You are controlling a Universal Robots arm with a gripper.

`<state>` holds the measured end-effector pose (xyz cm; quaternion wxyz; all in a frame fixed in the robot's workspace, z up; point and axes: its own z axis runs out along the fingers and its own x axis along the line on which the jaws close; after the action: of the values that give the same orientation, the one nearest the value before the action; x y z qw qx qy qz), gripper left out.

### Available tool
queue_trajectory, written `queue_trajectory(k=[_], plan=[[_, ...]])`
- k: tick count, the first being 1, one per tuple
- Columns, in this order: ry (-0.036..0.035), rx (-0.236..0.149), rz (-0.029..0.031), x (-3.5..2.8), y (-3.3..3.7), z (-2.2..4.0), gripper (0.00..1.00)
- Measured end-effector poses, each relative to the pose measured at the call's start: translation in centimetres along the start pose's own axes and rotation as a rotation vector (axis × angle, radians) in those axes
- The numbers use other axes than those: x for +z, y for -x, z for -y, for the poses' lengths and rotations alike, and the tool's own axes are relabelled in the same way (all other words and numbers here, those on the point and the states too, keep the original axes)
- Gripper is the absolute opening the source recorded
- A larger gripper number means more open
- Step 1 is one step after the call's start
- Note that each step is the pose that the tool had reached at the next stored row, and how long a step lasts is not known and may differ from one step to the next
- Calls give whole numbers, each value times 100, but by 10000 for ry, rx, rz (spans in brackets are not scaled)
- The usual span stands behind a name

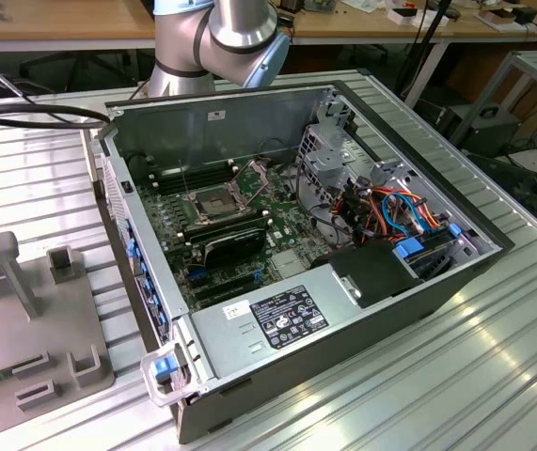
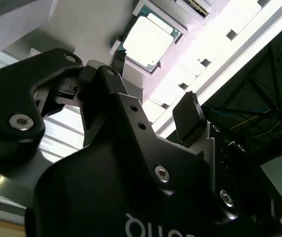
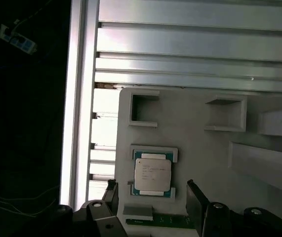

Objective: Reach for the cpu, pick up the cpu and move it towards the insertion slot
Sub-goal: 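Pick up the cpu and move it towards the insertion slot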

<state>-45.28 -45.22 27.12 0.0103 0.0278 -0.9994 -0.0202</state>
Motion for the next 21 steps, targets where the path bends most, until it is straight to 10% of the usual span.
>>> queue_trajectory(k=[7, 21], plan=[[2, -1, 3, 11, 0, 1, 74], [6, 283, 13, 289, 6, 13, 74]])
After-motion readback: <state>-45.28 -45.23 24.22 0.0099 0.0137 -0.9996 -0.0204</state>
